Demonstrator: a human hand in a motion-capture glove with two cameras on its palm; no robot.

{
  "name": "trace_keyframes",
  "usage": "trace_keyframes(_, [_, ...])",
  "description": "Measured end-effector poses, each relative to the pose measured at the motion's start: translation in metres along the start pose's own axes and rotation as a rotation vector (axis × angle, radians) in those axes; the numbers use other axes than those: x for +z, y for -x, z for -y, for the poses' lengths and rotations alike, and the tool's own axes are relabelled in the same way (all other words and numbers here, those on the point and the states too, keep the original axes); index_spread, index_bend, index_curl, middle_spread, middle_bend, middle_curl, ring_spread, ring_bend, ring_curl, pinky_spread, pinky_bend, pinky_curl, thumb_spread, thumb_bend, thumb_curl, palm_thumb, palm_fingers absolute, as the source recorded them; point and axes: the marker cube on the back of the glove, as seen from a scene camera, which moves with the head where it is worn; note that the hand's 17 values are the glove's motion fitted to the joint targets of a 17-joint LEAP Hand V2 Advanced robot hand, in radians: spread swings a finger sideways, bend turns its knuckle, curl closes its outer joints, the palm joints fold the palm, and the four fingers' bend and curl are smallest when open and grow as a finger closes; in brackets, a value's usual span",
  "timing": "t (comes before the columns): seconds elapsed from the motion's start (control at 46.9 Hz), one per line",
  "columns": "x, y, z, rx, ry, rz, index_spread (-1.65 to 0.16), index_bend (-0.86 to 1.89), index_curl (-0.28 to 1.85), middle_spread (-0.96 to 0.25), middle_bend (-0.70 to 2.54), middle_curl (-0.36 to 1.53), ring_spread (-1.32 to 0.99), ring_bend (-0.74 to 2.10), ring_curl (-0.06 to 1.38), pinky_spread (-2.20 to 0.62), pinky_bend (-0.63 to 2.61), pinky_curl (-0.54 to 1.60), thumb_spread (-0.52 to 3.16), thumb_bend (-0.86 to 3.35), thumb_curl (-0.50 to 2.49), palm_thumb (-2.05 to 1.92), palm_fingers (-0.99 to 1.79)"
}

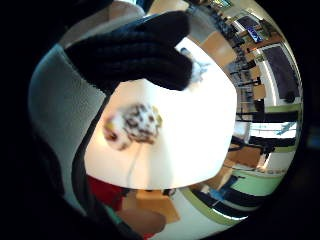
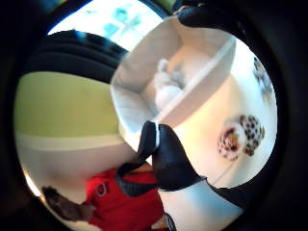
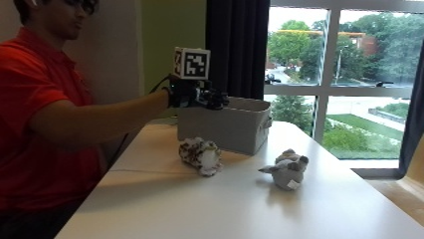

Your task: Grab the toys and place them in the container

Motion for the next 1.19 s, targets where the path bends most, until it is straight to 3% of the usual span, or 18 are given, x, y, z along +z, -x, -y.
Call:
trace_keyframes(0.17, [0.036,-0.032,-0.054,0.031,0.043,-0.047,-0.44,0.19,0.51,-0.09,0.15,0.38,-0.03,0.4,0.21,0.1,1.03,0.32,1.17,-0.06,0.43,-0.06,-0.14])
trace_keyframes(0.341, [0.066,-0.057,-0.075,0.14,0.031,-0.094,-0.43,0.18,0.48,-0.08,0.14,0.35,-0.03,0.33,0.21,0.12,0.99,0.3,1.13,-0.06,0.38,-0.06,-0.11])
trace_keyframes(0.469, [0.08,-0.068,-0.067,0.202,0.043,-0.092,-0.42,0.17,0.46,-0.08,0.13,0.32,-0.02,0.3,0.21,0.13,1.0,0.31,1.12,-0.06,0.35,-0.06,-0.1])
trace_keyframes(0.703, [0.1,-0.071,-0.044,0.107,0.107,-0.154,-0.42,0.17,0.42,-0.06,0.12,0.28,-0.01,0.25,0.21,0.14,1.07,0.33,1.09,-0.06,0.32,-0.06,-0.11])
trace_keyframes(1.193, [0.13,-0.077,-0.027,0.142,0.154,-0.191,-0.43,0.2,0.41,-0.05,0.11,0.22,0.0,0.18,0.22,0.15,1.14,0.34,1.04,-0.06,0.27,-0.06,-0.09])
